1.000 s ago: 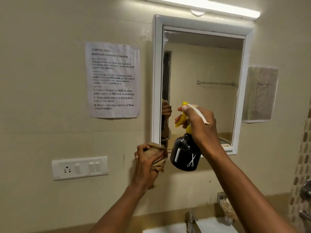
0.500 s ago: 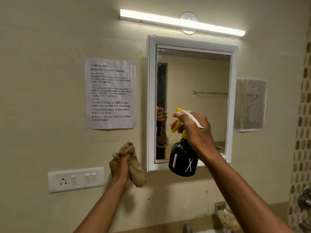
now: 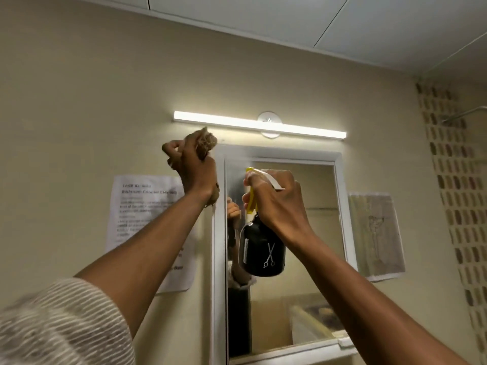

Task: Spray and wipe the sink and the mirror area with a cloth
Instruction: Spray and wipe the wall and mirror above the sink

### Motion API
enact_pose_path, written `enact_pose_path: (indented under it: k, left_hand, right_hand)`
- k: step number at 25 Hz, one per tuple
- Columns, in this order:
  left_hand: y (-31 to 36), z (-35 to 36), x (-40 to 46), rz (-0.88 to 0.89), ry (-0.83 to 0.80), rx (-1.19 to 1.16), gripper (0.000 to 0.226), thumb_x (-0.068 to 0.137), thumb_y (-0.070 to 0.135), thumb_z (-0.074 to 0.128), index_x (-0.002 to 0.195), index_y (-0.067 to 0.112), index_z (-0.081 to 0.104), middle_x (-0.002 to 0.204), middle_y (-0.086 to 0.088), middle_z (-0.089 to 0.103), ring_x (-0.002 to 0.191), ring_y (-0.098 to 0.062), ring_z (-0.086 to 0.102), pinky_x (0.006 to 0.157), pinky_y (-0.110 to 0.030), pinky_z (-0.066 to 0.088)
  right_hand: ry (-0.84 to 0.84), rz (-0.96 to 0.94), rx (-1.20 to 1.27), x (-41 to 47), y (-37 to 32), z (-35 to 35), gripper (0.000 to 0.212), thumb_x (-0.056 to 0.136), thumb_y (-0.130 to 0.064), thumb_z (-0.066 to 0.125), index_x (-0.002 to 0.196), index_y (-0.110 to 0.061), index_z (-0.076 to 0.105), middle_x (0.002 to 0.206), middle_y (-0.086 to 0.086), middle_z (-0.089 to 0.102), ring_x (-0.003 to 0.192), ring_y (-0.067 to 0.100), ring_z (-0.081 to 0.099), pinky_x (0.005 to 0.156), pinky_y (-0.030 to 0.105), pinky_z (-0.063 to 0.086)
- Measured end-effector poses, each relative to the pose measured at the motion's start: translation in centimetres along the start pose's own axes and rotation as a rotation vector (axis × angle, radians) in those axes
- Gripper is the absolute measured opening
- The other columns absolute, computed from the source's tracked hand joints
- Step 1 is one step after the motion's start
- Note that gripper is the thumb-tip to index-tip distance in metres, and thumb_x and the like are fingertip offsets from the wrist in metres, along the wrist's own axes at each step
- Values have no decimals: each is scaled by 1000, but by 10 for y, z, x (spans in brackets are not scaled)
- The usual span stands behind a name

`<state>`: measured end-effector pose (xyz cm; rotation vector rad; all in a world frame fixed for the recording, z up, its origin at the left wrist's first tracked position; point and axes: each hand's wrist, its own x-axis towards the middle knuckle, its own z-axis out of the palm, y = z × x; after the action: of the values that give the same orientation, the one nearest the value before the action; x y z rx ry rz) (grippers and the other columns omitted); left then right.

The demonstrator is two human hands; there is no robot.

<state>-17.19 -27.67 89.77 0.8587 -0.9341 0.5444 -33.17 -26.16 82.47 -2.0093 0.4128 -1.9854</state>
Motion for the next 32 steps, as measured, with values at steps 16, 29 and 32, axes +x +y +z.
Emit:
enact_pose_path:
  k: [16,29,32]
  left_hand:
    - [10,120,9,398,-369,463,33,77,10,66,109,15,64,132,-19,31,116,-34,36,86,-33,33]
    - [29,247,-34,463,-433,443,25,77,15,62,102,14,57,128,-18,29,117,-36,36,98,-48,42]
    - [43,276,-53,434,-506,370,19,83,15,60,102,14,56,128,-14,29,115,-32,35,98,-47,43]
  right_hand:
    - [219,341,-155,40,53,-98,30,93,-30,59,97,-5,74,74,8,77,64,20,73,56,27,54]
    - [214,417,-216,51,81,-166,34,93,-40,57,101,-13,75,84,8,81,85,28,78,67,33,54]
    - [187,397,-218,51,81,-181,32,96,-37,56,97,-12,76,84,11,81,88,29,77,66,32,50]
